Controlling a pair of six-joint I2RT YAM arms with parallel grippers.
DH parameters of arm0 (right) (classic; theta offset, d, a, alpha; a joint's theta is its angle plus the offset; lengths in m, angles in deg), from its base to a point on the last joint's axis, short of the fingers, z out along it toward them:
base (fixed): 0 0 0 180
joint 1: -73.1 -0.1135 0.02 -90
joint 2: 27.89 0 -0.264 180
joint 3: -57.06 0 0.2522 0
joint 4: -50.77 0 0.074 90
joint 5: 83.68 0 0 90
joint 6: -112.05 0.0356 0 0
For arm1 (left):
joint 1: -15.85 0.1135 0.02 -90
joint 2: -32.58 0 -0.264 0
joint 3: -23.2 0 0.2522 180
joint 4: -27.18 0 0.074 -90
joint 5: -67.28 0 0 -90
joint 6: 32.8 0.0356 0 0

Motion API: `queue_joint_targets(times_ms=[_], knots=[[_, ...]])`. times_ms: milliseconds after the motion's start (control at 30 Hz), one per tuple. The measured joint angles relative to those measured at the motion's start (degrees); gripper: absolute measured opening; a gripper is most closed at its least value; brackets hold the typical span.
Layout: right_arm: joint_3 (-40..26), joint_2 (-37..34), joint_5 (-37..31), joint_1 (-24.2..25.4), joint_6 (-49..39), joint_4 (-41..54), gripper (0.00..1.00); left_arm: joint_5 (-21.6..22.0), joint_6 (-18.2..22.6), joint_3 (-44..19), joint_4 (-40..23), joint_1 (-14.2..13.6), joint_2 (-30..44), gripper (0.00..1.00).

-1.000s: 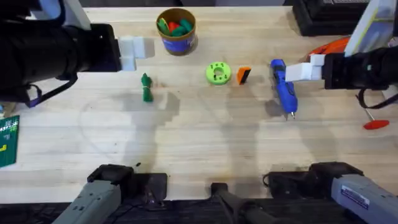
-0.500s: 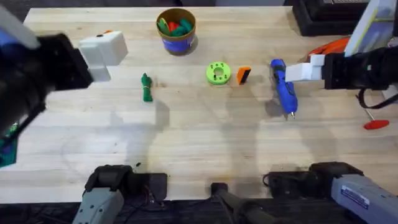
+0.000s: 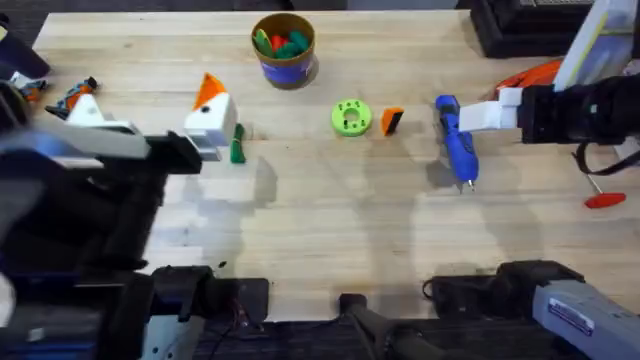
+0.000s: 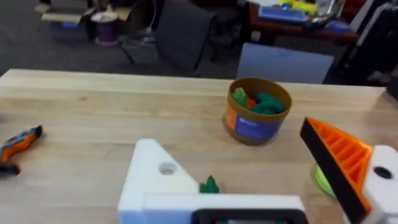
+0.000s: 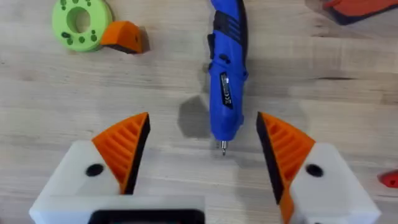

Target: Pick up the gripper from the table and insert it into the empty holder that is missing its gripper. Then pick up a screw, insert it into the mounting hole, and use the screwdriver to tighten it. Finally, clean up the table by picking up the vegetable and placing it into the bucket.

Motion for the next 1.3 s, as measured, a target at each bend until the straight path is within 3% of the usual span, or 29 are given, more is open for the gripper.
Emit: queue_joint_targets(times_ms=[200, 400, 633, 1167, 1300], knots=[[0.0, 0.0, 0.0, 0.0, 0.0, 0.0, 0.991, -4.0, 0.0, 11.9, 11.1, 0.0, -7.2, 0.985], [0.0, 0.0, 0.0, 0.0, 0.0, 0.0, 0.992, -7.5, 0.0, 18.1, 13.9, 0.0, -11.8, 0.985], [0.0, 0.0, 0.0, 0.0, 0.0, 0.0, 0.991, -10.2, 0.0, 20.3, 13.9, 0.0, -13.4, 0.985], [0.0, 0.0, 0.0, 0.0, 0.0, 0.0, 0.992, -11.0, 0.0, 21.2, 9.8, 0.0, -13.4, 0.985], [0.0, 0.0, 0.0, 0.0, 0.0, 0.0, 0.992, -13.5, 0.0, 21.2, 10.0, 0.0, -13.4, 0.985]])
